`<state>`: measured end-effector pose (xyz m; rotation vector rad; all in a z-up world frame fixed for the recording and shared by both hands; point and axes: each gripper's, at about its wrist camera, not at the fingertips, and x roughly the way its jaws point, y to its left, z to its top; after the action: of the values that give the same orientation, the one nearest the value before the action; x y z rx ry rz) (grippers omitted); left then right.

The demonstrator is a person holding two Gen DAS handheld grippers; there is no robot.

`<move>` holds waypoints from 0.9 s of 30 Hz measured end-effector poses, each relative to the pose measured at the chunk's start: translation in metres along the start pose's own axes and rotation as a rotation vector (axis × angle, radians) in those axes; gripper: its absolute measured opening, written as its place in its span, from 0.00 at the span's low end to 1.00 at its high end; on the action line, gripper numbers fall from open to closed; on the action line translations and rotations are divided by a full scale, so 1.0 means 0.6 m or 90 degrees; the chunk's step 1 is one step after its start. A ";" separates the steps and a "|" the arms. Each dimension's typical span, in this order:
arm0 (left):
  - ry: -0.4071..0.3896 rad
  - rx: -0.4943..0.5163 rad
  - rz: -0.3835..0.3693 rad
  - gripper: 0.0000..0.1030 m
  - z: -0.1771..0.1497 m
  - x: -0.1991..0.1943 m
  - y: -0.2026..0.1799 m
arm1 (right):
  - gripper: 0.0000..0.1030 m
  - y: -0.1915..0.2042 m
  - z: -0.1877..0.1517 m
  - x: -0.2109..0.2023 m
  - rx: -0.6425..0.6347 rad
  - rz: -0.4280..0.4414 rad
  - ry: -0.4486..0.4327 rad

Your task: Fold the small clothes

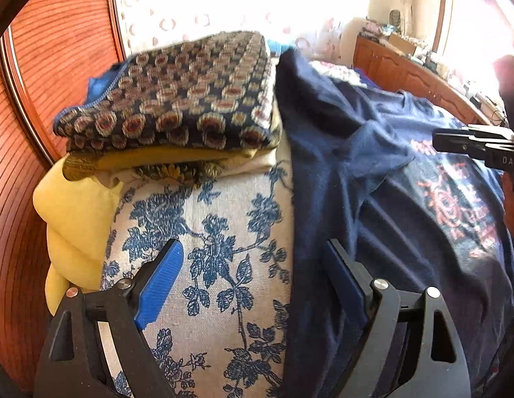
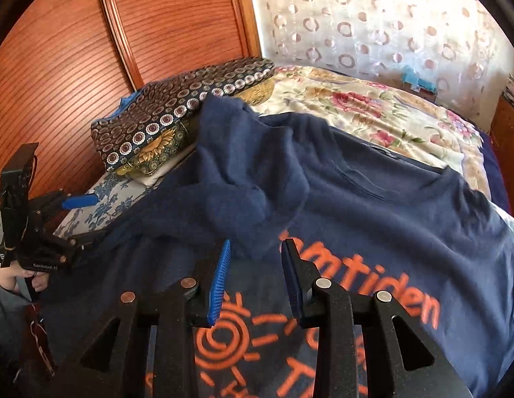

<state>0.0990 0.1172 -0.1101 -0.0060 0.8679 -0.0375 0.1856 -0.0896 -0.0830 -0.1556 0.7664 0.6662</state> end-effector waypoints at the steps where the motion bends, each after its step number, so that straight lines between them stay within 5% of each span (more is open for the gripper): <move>1: -0.011 -0.001 -0.002 0.84 0.002 -0.008 -0.001 | 0.35 -0.009 0.002 -0.026 0.005 -0.008 -0.011; 6: -0.082 -0.006 -0.027 0.84 0.023 -0.052 -0.029 | 0.52 -0.054 -0.028 -0.125 0.041 -0.051 -0.076; 11: -0.109 0.012 -0.068 0.84 0.048 -0.070 -0.079 | 0.52 -0.117 -0.080 -0.198 0.076 -0.131 -0.095; 20: -0.071 0.061 -0.106 0.84 0.046 -0.033 -0.164 | 0.52 -0.251 -0.203 -0.280 0.192 -0.252 -0.077; 27: -0.036 0.094 -0.116 0.84 0.037 -0.011 -0.207 | 0.52 -0.328 -0.265 -0.287 0.299 -0.264 -0.035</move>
<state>0.1080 -0.0071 -0.0882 0.0517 0.8048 -0.2700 0.1206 -0.3880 -0.0999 0.1321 0.7872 0.0878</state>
